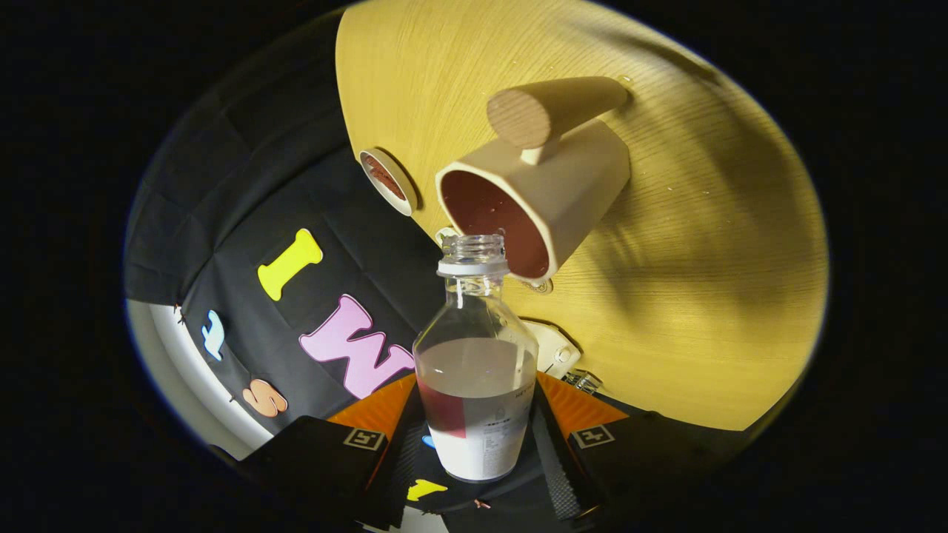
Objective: Take the bottle from table, then pour the juice into the cup, finally place the bottle on the coaster
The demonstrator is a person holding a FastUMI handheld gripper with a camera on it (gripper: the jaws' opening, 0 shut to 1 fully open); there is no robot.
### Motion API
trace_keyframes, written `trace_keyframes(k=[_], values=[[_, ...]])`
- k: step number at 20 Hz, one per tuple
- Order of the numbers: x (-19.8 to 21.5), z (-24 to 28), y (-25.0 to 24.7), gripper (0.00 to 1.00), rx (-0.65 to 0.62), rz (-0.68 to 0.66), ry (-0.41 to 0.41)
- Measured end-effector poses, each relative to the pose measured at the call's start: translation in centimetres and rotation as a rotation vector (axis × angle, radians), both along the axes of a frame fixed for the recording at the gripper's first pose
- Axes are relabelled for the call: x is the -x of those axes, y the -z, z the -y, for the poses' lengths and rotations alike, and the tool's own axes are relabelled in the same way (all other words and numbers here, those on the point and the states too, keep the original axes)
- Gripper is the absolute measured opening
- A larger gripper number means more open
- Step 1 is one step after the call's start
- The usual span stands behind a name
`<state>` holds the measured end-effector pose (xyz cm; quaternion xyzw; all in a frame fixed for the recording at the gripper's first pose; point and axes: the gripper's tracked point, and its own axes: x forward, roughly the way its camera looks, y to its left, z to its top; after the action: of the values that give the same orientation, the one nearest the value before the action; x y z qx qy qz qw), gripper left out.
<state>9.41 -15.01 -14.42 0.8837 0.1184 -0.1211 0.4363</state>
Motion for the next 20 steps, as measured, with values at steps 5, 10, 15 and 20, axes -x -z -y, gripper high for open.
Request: trace_keyframes(k=[5, 10, 15, 20], values=[[-0.7, -0.6, 0.8, 0.76, 0.168, 0.005, -0.036], [-0.6, -0.2, 1.8, 0.76, 0.426, -0.006, -0.059], [-0.5, -1.1, 1.2, 0.76, 0.725, -0.013, -0.109], [-1.1, -2.0, -0.9, 0.76, 1.010, -0.028, -0.119]])
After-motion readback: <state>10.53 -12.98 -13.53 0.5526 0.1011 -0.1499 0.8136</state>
